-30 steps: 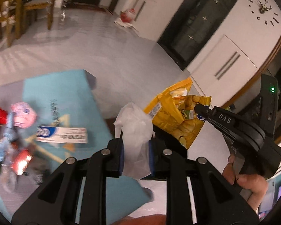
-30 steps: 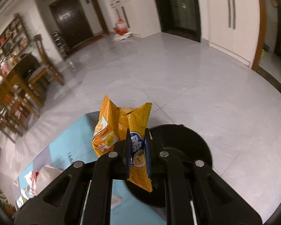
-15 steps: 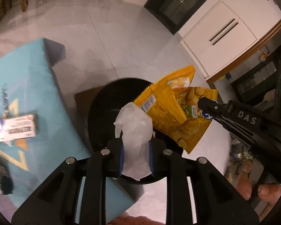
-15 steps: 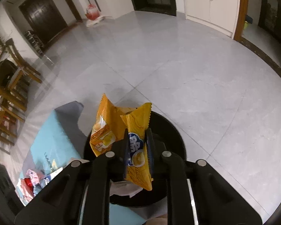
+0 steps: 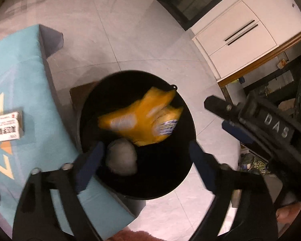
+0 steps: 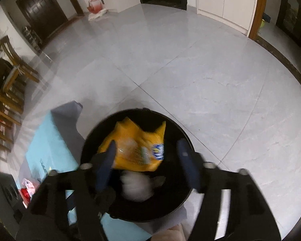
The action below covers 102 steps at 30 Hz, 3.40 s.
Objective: Collect trash
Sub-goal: 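Open both tools to drop the items into the bin, then grasp the white paper cup with the left tool while the right tool grasps the pink plastic bag, then carry the paper cup and pink bag over the black trash bin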
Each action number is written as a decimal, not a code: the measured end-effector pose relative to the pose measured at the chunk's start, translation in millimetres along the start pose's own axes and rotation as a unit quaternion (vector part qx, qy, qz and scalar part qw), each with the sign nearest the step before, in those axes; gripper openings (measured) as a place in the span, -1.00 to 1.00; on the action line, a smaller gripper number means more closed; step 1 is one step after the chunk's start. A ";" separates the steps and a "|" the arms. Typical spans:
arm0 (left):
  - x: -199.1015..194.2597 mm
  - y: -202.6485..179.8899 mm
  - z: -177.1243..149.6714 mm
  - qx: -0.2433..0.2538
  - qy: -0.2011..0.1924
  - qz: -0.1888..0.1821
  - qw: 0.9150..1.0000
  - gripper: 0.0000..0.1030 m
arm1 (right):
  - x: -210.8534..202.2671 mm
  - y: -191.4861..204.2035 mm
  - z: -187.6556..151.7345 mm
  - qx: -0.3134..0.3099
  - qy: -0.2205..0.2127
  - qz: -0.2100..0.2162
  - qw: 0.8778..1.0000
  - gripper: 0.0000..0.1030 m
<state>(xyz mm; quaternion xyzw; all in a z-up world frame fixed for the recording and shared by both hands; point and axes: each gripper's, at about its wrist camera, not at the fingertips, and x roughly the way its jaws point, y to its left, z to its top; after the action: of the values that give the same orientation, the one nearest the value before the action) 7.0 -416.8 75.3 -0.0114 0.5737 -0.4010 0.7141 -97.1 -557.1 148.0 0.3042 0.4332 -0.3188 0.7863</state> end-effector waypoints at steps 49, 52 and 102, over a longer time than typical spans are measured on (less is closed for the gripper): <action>-377.2 504.2 -236.8 -0.475 -0.205 0.315 0.796 0.94 | -6.8 343.8 -197.0 -0.332 0.076 0.199 0.919 0.72; -366.2 509.9 -225.4 -0.469 -0.200 0.299 0.807 0.94 | -0.3 372.7 -212.9 -0.350 0.102 0.208 0.908 0.72; -381.2 342.6 -146.9 -0.280 -0.259 0.237 0.893 0.79 | -54.8 352.7 -198.1 -0.371 0.061 0.253 0.892 -0.48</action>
<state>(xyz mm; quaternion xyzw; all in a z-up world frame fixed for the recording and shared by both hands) 69.4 104.1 170.8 -0.1778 0.4421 -0.0252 0.8788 53.0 -178.9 180.1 0.1087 0.4758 0.0935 0.8678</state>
